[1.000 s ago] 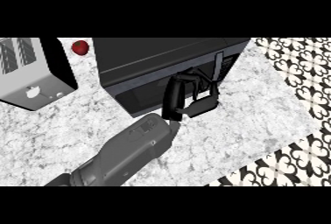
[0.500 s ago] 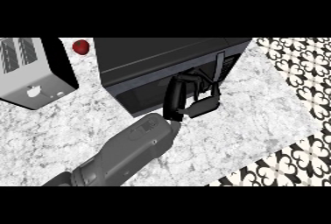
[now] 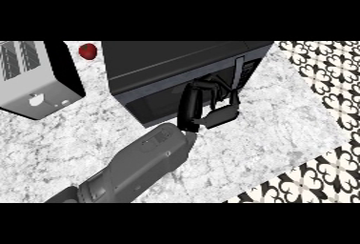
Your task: Pick up the milk, place it into the microwave and close the microwave
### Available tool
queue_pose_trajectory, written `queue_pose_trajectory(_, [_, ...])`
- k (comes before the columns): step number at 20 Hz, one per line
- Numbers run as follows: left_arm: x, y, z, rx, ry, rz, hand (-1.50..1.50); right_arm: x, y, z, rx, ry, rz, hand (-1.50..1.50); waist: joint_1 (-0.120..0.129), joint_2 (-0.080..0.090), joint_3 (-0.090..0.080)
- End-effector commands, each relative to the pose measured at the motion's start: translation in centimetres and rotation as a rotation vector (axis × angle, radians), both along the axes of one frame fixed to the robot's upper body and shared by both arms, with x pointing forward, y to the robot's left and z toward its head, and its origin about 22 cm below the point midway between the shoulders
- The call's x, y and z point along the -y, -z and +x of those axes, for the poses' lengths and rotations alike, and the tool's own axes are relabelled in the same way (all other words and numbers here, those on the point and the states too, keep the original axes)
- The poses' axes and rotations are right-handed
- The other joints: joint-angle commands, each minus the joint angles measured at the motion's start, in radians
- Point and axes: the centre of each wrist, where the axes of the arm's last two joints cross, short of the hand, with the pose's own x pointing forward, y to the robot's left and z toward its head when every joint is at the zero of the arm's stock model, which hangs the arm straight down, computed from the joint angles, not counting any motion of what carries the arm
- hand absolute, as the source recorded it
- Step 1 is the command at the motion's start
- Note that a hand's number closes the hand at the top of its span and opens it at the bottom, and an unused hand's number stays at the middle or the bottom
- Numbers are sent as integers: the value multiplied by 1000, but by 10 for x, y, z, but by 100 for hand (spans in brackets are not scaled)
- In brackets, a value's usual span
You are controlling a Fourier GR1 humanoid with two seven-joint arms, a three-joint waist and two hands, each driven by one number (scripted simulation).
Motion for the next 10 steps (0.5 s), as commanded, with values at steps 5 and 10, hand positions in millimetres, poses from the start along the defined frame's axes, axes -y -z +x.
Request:
queue_pose_trajectory(5, [-3,-6,18,12,-11,12,150,2,-6,0,-7,-34,-14,-150,-6,13,-2])
queue_pose_trajectory(10, [-8,8,20,-25,-52,127,150,-3,-12,3,20,-86,12,-150,-4,14,3])
